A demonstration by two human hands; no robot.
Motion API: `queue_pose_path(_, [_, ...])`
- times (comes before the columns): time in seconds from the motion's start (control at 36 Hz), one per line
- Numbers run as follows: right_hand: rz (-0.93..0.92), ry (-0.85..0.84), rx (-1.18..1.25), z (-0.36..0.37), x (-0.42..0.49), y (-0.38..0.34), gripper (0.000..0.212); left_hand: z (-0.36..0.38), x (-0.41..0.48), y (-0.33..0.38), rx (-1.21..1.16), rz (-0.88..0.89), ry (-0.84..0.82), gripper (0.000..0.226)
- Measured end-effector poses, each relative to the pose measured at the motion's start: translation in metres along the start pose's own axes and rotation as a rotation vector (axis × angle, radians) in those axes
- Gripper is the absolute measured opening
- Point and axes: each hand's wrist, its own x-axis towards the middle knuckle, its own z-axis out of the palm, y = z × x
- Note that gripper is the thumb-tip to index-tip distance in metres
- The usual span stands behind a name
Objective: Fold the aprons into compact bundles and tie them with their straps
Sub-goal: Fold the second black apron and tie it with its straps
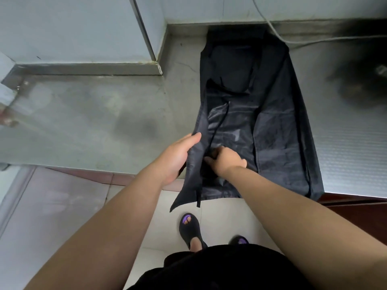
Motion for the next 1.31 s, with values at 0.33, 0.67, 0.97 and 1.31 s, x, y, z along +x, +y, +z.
queue_pose_path(0.33, [-0.050, 0.036, -0.136, 0.003, 0.007, 0.003, 0.037, -0.004, 0.004, -0.011, -0.092, -0.063, 0.061, 0.042])
queue_pose_path(0.67, [-0.044, 0.124, 0.664, -0.068, 0.003, 0.047, 0.027, 0.030, 0.017, -0.014, 0.152, 0.036, 0.043, 0.077])
queue_pose_path(0.97, [-0.064, 0.575, 0.253, -0.112, -0.024, 0.086, 0.050, 0.067, 0.014, -0.042, 0.590, 0.155, 0.157, 0.040])
queue_pose_path(1.31, [-0.097, -0.027, 0.149, -0.029, -0.042, 0.068, 0.056, 0.015, -0.018, -0.101, 0.582, -0.036, 0.583, 0.009])
